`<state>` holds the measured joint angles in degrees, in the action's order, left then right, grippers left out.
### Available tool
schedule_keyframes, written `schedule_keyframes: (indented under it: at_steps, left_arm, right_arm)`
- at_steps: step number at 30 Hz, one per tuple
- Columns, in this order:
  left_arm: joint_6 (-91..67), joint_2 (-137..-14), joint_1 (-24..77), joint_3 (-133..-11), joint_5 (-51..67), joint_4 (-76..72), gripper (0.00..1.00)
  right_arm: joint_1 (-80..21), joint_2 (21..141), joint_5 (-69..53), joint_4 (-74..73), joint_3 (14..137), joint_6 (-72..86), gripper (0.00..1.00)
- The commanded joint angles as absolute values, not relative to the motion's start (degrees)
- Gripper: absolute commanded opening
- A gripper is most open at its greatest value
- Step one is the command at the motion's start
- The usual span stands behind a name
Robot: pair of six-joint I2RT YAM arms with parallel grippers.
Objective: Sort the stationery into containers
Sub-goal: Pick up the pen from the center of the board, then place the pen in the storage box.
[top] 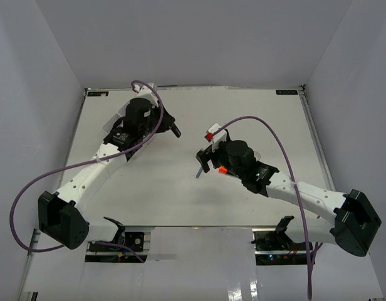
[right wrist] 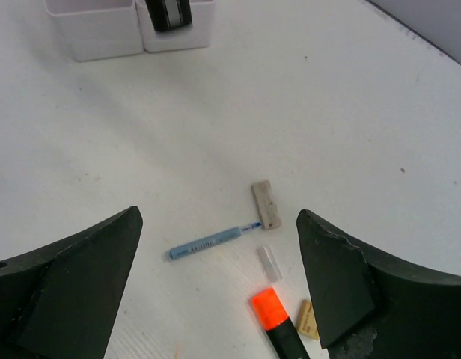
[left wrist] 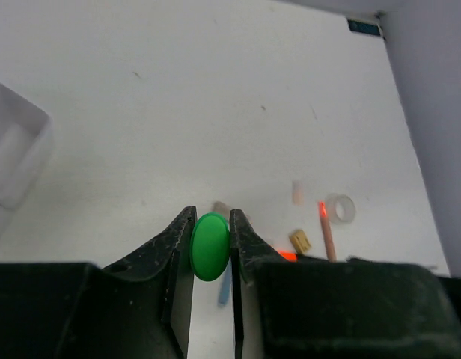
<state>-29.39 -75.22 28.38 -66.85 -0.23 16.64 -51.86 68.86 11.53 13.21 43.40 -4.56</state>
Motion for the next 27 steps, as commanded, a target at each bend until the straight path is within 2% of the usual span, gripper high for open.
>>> schedule_keyframes:
  at_steps: [1, 5, 18, 20, 21, 26, 27]
  left_arm:
    - [-24.88, -76.54, 22.52, -70.75, -12.39, 16.79, 0.06]
    - [-22.16, -79.36, 13.82, -70.76, -13.8, 9.96, 0.07]
    - [-19.86, -92.54, 6.94, -69.26, -16.08, -3.6, 0.09]
    - [-20.39, -93.77, 6.51, -69.34, -15.82, -3.69, 0.12]
    - [-20.74, -95.0, 6.42, -69.61, -15.91, -3.52, 0.17]
    - [-21.36, -97.03, 6.06, -69.44, -15.73, -2.9, 0.27]
    - [-21.53, -97.38, 5.98, -69.43, -15.73, -2.81, 0.32]
  right_arm:
    - [-51.68, 65.13, 16.78, 12.04, 41.32, -3.96, 0.9]
    - [-51.33, 61.36, 18.28, 11.25, 37.02, -3.78, 0.9]
    - [-49.57, 57.66, 18.46, 10.99, 31.82, -3.52, 0.9]
    - [-49.48, 57.74, 18.46, 11.07, 31.64, -3.52, 0.9]
    - [-49.4, 57.83, 18.46, 10.99, 31.64, -3.52, 0.9]
    - [-49.31, 57.39, 18.98, 10.99, 31.2, -3.52, 0.9]
    - [-49.22, 57.39, 19.16, 10.99, 31.11, -3.43, 0.9]
